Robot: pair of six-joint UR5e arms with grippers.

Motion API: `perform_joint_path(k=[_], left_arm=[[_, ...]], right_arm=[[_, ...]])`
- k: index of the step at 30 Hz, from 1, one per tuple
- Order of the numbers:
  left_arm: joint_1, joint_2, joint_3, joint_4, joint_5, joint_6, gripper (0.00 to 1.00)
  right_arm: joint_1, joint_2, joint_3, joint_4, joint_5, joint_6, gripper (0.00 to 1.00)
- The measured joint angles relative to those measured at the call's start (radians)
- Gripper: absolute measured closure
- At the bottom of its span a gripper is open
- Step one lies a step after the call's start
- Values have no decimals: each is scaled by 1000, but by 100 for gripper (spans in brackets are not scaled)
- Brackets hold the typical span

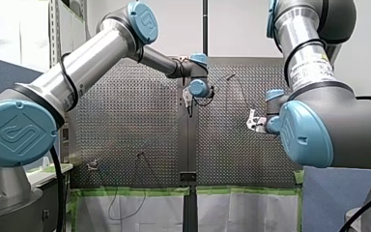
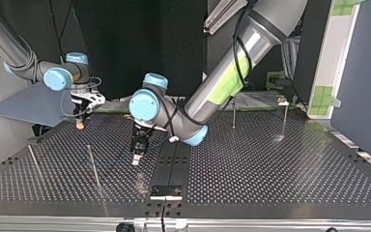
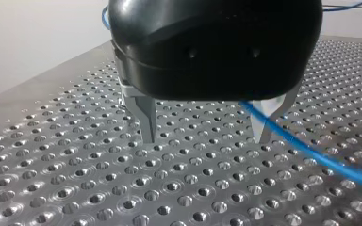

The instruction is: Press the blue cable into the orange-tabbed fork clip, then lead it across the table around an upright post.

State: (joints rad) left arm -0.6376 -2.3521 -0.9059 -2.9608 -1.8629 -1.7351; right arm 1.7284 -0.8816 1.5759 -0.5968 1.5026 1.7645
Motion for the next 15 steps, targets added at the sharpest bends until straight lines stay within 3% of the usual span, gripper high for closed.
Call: perform_joint_path(k=[9,15], left_arm=[[-4,0,0,-1,1,0,0],[-5,0,0,-1,-2,-1,0]], right_arm=[[-22,28,7,-15,31,11,100],[-35,68,15,-50,42,17,100]])
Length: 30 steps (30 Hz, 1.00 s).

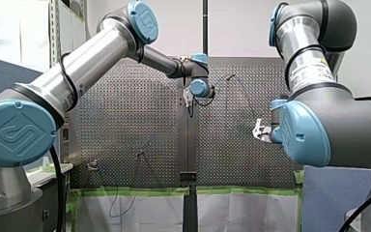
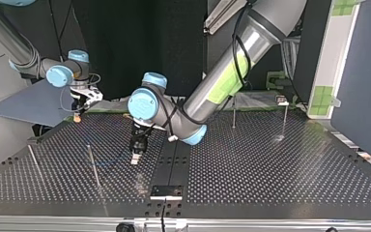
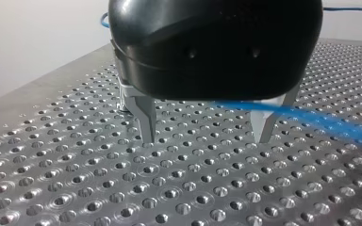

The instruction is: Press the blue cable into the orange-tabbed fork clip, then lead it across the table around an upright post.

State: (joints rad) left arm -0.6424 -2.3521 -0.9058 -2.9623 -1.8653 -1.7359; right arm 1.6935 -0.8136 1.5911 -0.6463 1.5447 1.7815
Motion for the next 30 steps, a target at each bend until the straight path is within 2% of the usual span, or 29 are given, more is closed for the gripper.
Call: perform_joint_path(k=[9,18,30], left_arm=[[-1,0,0,-4,-3,-1,0],[-3,1,0,0,-4,-1,0],[-3,0,0,-3,-4,-1,2]], right_arm=[[-17,78,1,-57,1,1,100],[-55,152,1,-123,-1,2,100],[-100,266,0,-181,-14,28,100]])
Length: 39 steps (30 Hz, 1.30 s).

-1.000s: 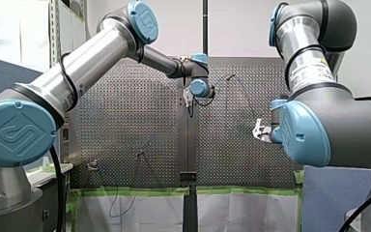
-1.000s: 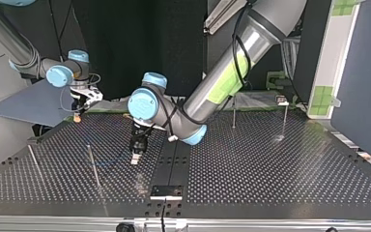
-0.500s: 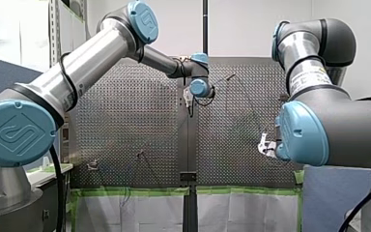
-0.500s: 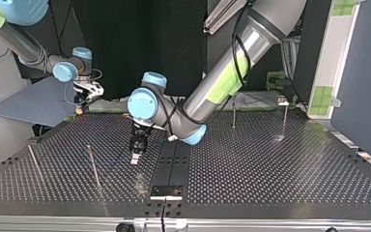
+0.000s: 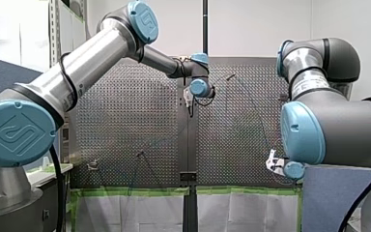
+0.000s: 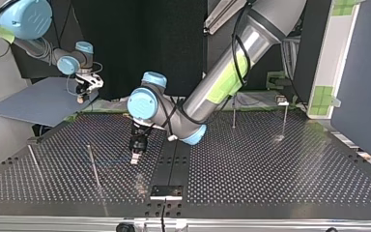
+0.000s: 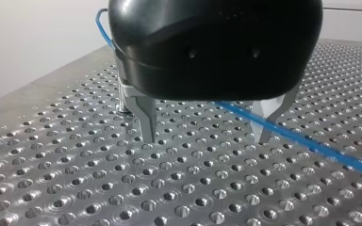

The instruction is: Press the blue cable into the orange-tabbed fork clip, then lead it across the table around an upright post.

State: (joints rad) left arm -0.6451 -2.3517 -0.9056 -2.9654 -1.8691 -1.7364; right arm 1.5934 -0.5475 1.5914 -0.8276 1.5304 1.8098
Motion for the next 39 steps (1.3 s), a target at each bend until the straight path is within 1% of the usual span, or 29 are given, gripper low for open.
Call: perform_joint_path(k=[7,14,19,23,29,34,35,36,39], left_arm=[[0,0,0,-2,0,0,2],[0,0,0,-4,-4,0,2],[0,0,0,-5,-4,-1,2],[0,0,0,-5,-3,-1,2],[0,0,-1,-10,-3,-1,2],[0,0,-1,-13,-3,-1,2],[0,0,-1,-13,-3,-2,0],[0,0,-1,-14,-3,-3,0],[0,0,-1,-14,-4,-13,0]], right_arm=[[-19,36,-1,-24,-14,15,100],[-35,50,-3,-50,-19,29,100],[-42,69,-12,-66,-36,40,100],[-43,101,-31,-61,-46,43,100],[-46,142,-57,-58,-48,47,100],[-46,155,-66,-57,-48,47,100],[-47,156,-66,-56,-48,46,100],[-47,156,-67,-56,-48,46,100],[-47,157,-67,-56,-48,46,100]])
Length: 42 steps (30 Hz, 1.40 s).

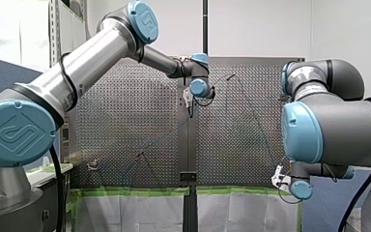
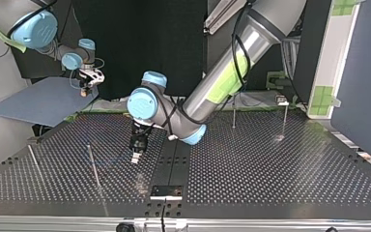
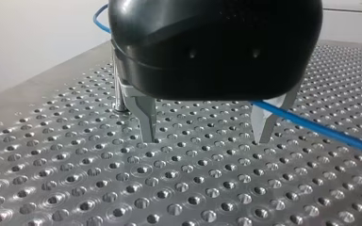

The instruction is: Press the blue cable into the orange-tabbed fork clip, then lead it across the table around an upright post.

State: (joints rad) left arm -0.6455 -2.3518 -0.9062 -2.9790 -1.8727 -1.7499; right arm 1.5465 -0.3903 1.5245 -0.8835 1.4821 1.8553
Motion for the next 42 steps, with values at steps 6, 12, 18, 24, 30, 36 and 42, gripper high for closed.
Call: perform_joint_path(k=[6,12,18,24,30,36,42], left_arm=[[6,1,0,0,7,-44,0],[11,1,0,0,14,-92,0],[15,1,0,0,4,-144,0],[18,1,0,-22,-17,-195,0],[23,1,0,-74,-50,-250,0],[26,2,0,-124,-71,-318,0],[17,2,0,-139,-38,-374,0]], right_arm=[[0,0,0,1,0,2,100],[-1,1,0,9,4,1,100],[-1,1,0,14,6,1,100],[-1,1,-1,16,6,-2,100],[-1,1,-4,19,7,-8,100],[-1,1,-5,21,8,-15,100],[-1,1,-6,23,9,-17,100]])
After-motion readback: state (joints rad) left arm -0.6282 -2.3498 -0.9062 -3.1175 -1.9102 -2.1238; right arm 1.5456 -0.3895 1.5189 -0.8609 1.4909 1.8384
